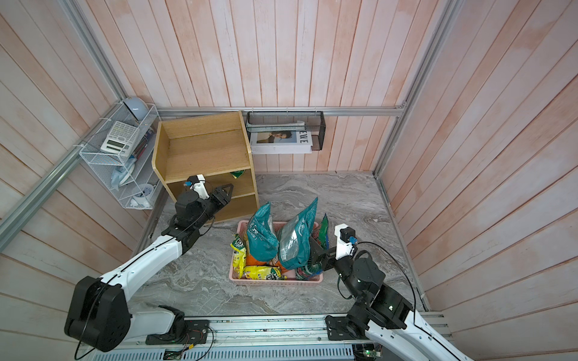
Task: Take down the fertilizer bag from the shelf
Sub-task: Pick up the fertilizer bag from the shelf.
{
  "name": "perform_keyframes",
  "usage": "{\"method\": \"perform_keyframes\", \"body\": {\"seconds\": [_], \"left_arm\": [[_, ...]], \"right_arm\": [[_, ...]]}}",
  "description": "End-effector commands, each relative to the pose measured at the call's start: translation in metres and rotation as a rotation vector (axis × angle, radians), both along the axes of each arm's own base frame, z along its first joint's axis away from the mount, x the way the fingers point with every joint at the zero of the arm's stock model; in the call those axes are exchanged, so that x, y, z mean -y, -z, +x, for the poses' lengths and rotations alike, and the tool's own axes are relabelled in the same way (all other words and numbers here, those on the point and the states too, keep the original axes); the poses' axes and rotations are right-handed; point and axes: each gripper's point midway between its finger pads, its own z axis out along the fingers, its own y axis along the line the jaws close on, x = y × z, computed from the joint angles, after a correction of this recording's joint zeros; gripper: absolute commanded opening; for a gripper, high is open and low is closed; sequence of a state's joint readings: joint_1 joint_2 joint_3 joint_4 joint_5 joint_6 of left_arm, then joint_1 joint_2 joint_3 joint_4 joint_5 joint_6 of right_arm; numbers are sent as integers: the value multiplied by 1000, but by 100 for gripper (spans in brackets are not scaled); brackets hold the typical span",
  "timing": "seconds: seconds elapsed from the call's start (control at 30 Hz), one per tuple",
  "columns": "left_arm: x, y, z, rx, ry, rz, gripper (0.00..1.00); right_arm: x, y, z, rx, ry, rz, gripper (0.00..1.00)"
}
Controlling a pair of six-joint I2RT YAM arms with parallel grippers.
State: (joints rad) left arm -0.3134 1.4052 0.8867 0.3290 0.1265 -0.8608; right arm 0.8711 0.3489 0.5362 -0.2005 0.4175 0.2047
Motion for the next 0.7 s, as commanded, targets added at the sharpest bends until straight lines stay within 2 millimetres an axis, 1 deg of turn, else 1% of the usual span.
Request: {"method": "perform_keyframes", "body": {"seconds": [0.0, 0.03, 0.13, 0.2, 0.3, 0.37, 0.57, 0.67], "left_arm": [[5, -2, 19, 15, 12, -48, 39], [5, 0, 23, 17, 11, -63, 36], [5, 4, 36, 23, 1, -91, 36], [6, 3, 44, 25, -3, -109, 39], [6, 1, 55, 25, -16, -127, 39], [7, 3, 61, 15, -23, -135, 40], [4, 21, 78, -31, -60, -171, 40], [1, 33, 83, -59, -78, -200, 43]], "right_arm": [[-1, 0, -1, 14, -9, 3, 98], [-1, 0, -1, 16, -9, 3, 98], [-1, 0, -2, 19, -11, 4, 98], [-1, 0, -2, 18, -13, 4, 98], [-1, 0, -2, 19, -14, 3, 98], [-1, -1, -3, 20, -15, 4, 98], [-1, -1, -4, 24, -21, 9, 98], [0, -1, -4, 25, -20, 11, 98]]}}
